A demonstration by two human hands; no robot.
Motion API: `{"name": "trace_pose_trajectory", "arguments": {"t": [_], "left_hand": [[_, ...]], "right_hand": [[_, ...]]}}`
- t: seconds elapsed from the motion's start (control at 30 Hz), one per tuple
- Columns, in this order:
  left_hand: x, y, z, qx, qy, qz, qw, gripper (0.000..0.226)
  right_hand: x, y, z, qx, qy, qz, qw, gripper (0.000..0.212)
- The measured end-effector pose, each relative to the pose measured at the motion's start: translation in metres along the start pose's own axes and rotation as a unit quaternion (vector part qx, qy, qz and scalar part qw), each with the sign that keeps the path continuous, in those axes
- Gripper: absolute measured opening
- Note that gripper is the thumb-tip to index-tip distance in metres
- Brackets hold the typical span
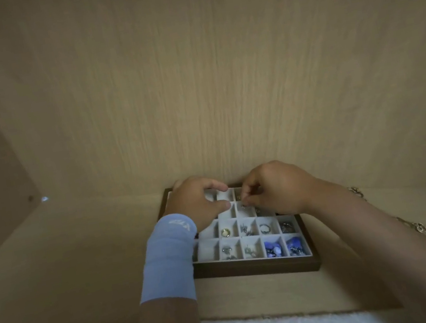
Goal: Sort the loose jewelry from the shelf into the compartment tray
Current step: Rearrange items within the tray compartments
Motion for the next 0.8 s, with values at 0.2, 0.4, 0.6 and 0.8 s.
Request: {"name": "trace_pose_trajectory", "arguments": {"t": [0.2, 0.4, 0.6, 0.8], "left_hand": [[0.001, 0.015, -0.001, 0.082, 0.006, -0.009, 0.997, 0.039], [0.002, 0.016, -0.002, 0.074, 0.004, -0.027, 0.997, 0.032], [0.001, 0.025, -0.025, 0.077, 0.039, -0.02, 0.996, 0.027], [-0.015, 0.061, -0.072, 0.048, 0.113, 0.028, 0.992, 0.02]], "right_hand": [[0.007, 0.007, 0.007, -0.052, -0.027, 0.035, 0.998, 0.008], [0.009, 0.012, 0.008, -0.071, -0.025, 0.01, 0.997, 0.005], [-0.021, -0.013, -0.008, 0.008, 0.018, -0.014, 1.0, 0.007], [-0.088, -0.037, -0.052, 0.045, 0.093, -0.031, 0.994, 0.007]]}}
Point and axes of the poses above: each hand's wrist, its own x-axis towards the middle knuckle, its own y-axis out of the palm, z = x × y, the point moved 2 cm from there along x, towards the middle knuckle, and after that the axes turned 9 degrees about -y, right-handed, at the moved point
